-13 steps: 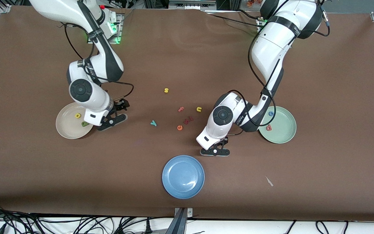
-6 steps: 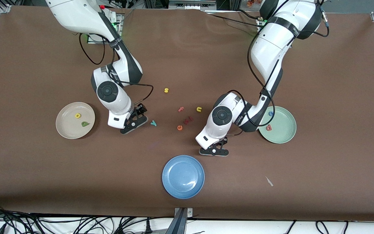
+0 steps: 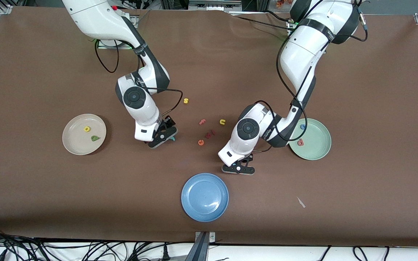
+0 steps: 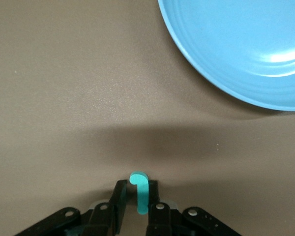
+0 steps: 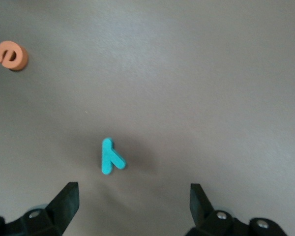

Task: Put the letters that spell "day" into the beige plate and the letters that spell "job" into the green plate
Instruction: 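Reach the right gripper to teal k while the left gripper grasps teal l, then grasp teal k with the right gripper while the left gripper lifts teal l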

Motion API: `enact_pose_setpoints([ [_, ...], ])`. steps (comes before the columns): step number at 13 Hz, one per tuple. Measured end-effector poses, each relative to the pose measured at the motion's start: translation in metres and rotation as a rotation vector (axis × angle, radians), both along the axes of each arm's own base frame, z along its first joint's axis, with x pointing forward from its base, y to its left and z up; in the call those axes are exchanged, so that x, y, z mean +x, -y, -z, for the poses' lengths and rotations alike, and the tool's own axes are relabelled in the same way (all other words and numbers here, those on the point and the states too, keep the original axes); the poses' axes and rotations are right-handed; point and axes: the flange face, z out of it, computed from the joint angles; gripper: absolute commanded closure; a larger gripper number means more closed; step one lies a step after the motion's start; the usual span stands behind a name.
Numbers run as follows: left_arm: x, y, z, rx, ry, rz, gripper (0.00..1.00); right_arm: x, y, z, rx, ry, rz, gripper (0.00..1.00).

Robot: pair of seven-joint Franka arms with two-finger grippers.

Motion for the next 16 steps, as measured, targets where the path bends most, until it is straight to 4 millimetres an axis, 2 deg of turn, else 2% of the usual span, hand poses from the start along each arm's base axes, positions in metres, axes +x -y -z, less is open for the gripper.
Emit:
enact_pose_setpoints([
  [4, 0.0, 0.0, 0.0, 0.004, 0.003, 0.044, 1.0, -0.011, -0.015, 0.021, -0.002, -0.001, -0.03, 0.0],
  [7, 0.001, 0.0, -0.001, 0.004, 0.005, 0.052, 1.0, -0.016, -0.019, 0.03, -0.009, -0.012, -0.039, 0.01],
  [9, 0.003, -0.001, -0.004, 0.002, 0.011, 0.052, 1.0, -0.019, -0.02, 0.035, -0.013, -0.018, -0.043, 0.05],
  [12, 0.007, 0.0, -0.011, -0.003, 0.022, 0.05, 1.0, -0.018, -0.02, 0.036, -0.012, -0.015, -0.044, 0.13],
  [16, 0.01, -0.001, -0.027, 0.008, 0.014, 0.046, 1.0, -0.017, -0.02, 0.035, -0.01, -0.011, -0.048, 0.17],
])
